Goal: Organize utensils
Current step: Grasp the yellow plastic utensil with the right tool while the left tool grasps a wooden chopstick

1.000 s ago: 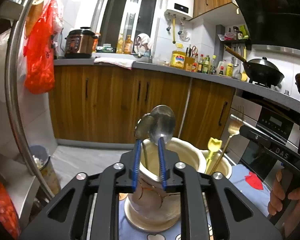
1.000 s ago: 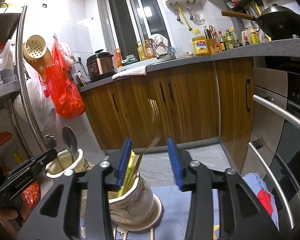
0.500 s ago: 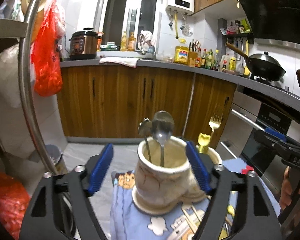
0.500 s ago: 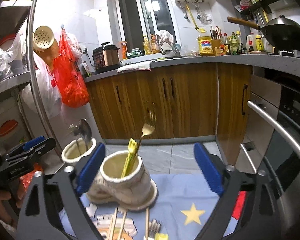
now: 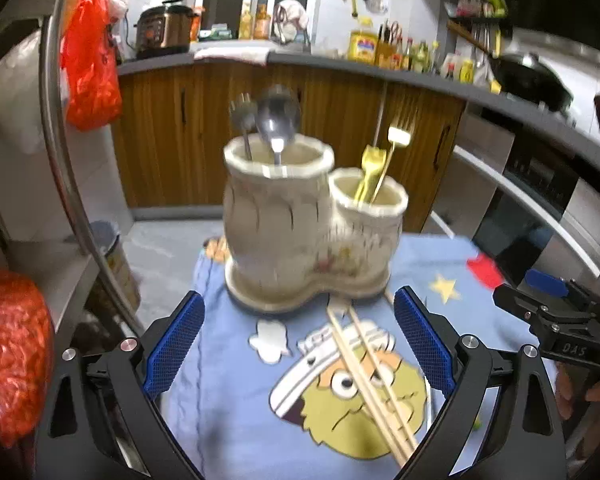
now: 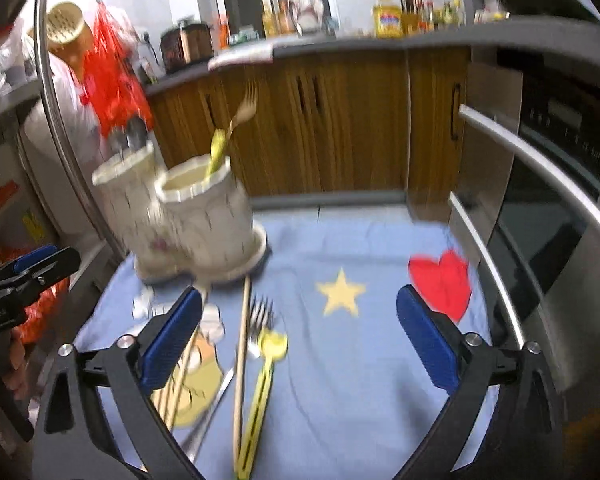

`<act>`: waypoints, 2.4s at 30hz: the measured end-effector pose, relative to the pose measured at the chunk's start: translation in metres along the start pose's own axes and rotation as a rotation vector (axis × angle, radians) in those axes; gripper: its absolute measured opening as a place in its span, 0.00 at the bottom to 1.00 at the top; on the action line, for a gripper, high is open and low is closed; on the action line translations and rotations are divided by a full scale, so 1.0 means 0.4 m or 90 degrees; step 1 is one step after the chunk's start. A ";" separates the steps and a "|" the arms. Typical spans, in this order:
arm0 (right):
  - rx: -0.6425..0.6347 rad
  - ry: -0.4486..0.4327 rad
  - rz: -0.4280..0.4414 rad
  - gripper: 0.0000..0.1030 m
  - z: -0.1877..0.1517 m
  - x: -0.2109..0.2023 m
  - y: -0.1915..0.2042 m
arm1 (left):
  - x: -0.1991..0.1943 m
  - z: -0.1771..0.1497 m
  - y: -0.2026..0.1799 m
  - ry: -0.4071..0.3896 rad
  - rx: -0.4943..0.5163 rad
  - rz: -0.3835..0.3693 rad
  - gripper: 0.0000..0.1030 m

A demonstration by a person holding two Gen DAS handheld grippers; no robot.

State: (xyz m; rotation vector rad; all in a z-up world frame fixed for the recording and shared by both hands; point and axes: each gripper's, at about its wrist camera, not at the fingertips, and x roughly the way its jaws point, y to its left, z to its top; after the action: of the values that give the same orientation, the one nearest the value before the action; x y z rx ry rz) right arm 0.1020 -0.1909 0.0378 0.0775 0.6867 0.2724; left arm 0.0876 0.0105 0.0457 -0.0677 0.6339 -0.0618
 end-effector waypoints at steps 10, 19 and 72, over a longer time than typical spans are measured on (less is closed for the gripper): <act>0.008 0.126 0.034 0.42 -0.074 0.085 0.011 | 0.094 -0.079 -0.018 0.073 0.018 0.009 0.92; -0.004 0.173 0.054 0.27 -0.091 0.117 0.031 | 0.127 -0.100 -0.027 0.108 0.024 -0.017 0.92; -0.028 0.107 0.080 0.10 -0.069 0.086 0.018 | 0.118 -0.181 -0.179 0.241 0.121 0.009 0.18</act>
State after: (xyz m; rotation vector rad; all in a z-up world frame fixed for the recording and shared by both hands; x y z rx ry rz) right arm 0.1082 -0.1750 -0.0035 0.0566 0.8438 0.4184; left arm 0.0798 -0.0679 -0.0344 0.1360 1.0033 -0.1230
